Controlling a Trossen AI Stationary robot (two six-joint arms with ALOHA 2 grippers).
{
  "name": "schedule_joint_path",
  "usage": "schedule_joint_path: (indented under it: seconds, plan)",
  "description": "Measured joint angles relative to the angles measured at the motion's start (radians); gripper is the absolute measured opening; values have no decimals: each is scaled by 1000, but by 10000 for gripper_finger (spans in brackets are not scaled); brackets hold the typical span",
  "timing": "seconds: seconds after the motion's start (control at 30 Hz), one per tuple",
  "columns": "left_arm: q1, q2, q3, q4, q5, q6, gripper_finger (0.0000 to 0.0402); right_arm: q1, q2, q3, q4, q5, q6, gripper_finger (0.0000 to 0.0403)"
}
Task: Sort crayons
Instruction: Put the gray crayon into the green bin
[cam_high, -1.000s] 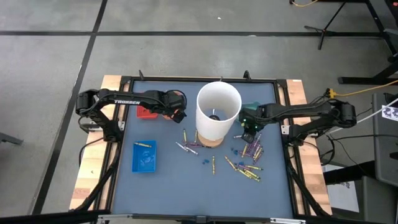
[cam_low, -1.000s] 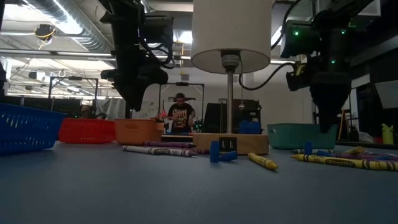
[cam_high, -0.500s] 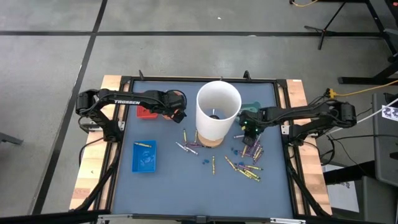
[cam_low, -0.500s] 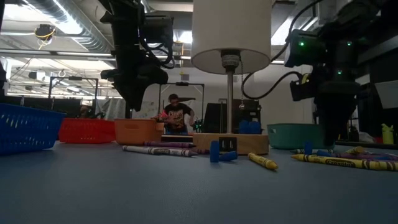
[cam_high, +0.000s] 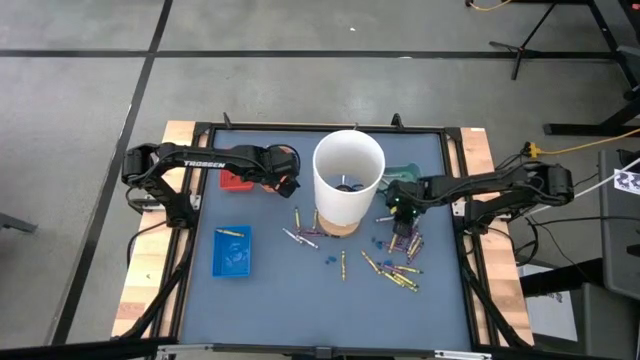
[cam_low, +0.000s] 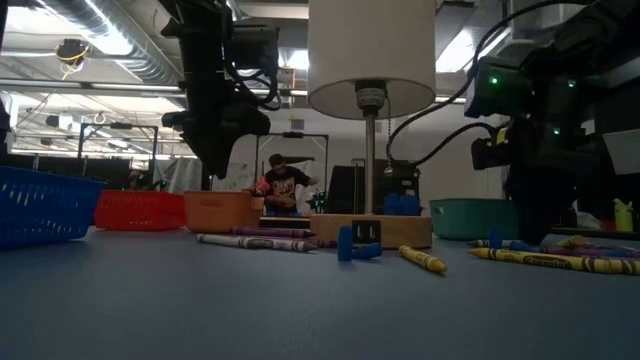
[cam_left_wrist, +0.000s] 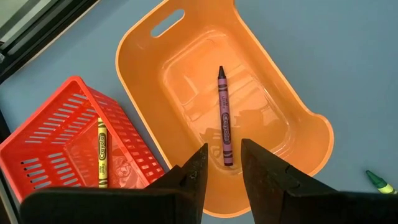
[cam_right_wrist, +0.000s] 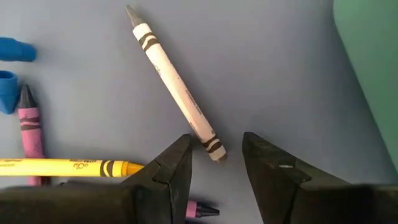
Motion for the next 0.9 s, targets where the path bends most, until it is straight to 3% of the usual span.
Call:
schedule_joint_path:
  seconds: [0.23,0.6,0.9]
  plan:
    - [0,0,0,0,0,0,81,0,-1,-5,7,6,0,138]
    - [0,0,0,0,0,0,81,0,0,-6,8,7,1,54]
    - [0,0,0,0,0,0,81,0,0,-6,8,6,1,23]
